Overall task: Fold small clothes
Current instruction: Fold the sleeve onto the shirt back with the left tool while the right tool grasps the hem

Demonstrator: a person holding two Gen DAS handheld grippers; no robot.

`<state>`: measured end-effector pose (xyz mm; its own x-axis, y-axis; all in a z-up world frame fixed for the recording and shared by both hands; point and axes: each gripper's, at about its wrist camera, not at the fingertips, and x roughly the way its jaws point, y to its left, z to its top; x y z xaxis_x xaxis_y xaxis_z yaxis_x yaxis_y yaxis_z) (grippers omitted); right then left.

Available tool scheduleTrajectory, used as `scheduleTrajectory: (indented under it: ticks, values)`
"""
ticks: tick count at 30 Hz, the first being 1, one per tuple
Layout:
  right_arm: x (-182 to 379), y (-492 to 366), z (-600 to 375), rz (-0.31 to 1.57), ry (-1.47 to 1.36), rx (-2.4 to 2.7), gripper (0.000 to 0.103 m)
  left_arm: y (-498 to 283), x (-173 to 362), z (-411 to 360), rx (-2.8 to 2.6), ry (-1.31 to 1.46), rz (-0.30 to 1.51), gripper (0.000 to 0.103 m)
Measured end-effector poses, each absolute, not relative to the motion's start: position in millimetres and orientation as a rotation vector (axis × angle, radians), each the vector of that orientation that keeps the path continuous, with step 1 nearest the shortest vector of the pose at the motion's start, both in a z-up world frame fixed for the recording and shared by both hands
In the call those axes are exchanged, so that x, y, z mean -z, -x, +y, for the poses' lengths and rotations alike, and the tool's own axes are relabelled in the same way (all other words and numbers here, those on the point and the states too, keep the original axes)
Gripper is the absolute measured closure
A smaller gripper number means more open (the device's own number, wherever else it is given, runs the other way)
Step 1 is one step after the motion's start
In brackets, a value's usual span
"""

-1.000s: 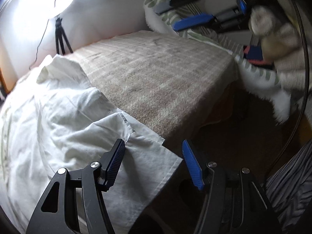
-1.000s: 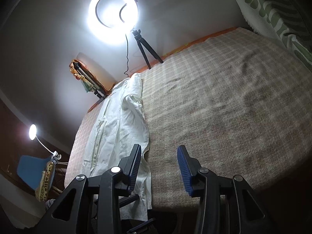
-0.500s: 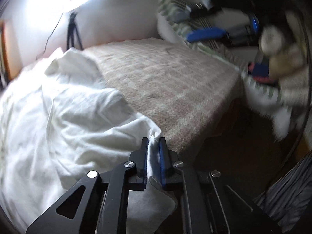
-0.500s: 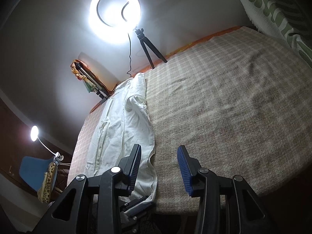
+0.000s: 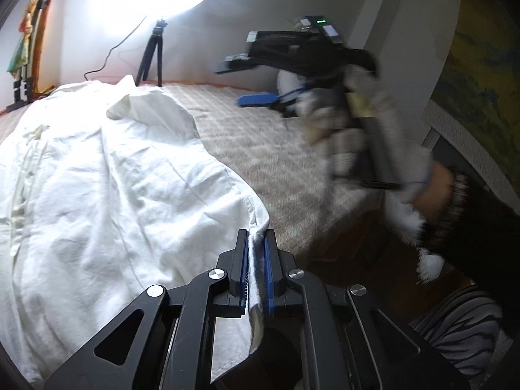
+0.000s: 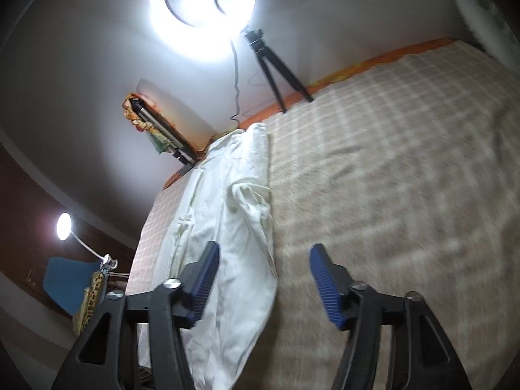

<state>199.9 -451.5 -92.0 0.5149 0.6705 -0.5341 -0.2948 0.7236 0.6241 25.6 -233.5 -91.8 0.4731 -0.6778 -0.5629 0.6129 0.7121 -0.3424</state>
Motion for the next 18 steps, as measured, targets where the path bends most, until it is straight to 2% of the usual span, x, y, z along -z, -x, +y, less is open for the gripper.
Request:
scheduleTrajectory:
  ticks: [2,6,7,9,10,11,13,18]
  values:
    - [94,-217,-431,0.854,-0.477,-0.655,0.026,-27,91,-230,0.794,0.119,0.737,0.096]
    - [102,-247,-383,0.902,-0.309,-0.624,0.026,-29,95,-227,0.798,0.156,0.745,0.096]
    - [106,-255,-375,0.917,-0.284,-0.611,0.029,-29,96,-226,0.794,0.165,0.744,0.096]
    - [116,-269,-364,0.964,-0.283,-0.606,0.058,-31,100,-218,0.787,0.19,0.75,0.096]
    - [120,-276,-359,0.99,-0.298,-0.614,0.079,-32,102,-214,0.784,0.209,0.757,0.096]
    - [123,-280,-355,1.004,-0.304,-0.605,0.086,-32,103,-210,0.783,0.228,0.764,0.096]
    - [121,-283,-347,1.013,-0.283,-0.576,0.096,-33,106,-200,0.775,0.275,0.776,0.096]
    - [96,-277,-328,1.002,-0.194,-0.51,0.1,-28,111,-177,0.755,0.336,0.773,0.096]
